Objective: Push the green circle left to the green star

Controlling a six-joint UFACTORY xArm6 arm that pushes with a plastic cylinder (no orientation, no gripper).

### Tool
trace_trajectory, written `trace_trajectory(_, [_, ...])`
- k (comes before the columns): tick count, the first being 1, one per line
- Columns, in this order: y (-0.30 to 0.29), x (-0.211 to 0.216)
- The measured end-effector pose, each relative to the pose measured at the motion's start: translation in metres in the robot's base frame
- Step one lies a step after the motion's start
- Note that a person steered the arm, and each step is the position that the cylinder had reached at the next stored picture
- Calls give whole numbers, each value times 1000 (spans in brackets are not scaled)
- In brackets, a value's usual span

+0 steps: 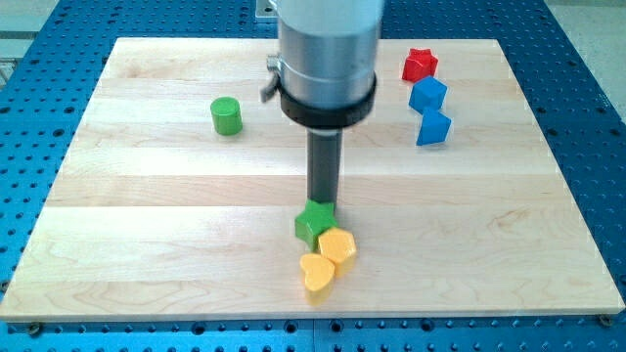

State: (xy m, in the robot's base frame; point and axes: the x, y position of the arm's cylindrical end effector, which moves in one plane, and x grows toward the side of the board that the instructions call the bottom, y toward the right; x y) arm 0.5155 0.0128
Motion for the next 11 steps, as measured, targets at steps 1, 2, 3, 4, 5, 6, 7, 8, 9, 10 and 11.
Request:
trace_trajectory(1, [-77, -11])
trace_trajectory(2, [-182, -4])
trace_trajectory(3, [-224, -83])
trace_trajectory(4, [-183, -163])
trace_trajectory(5, [-83, -179])
trace_trajectory(6, [-57, -97])
trace_trajectory(7, [-72, -86])
trace_trajectory(8, [-71, -169])
trace_trajectory(9, [-117, -172])
trace_trajectory(10, [-120, -134])
trace_trajectory(11, [-148, -120])
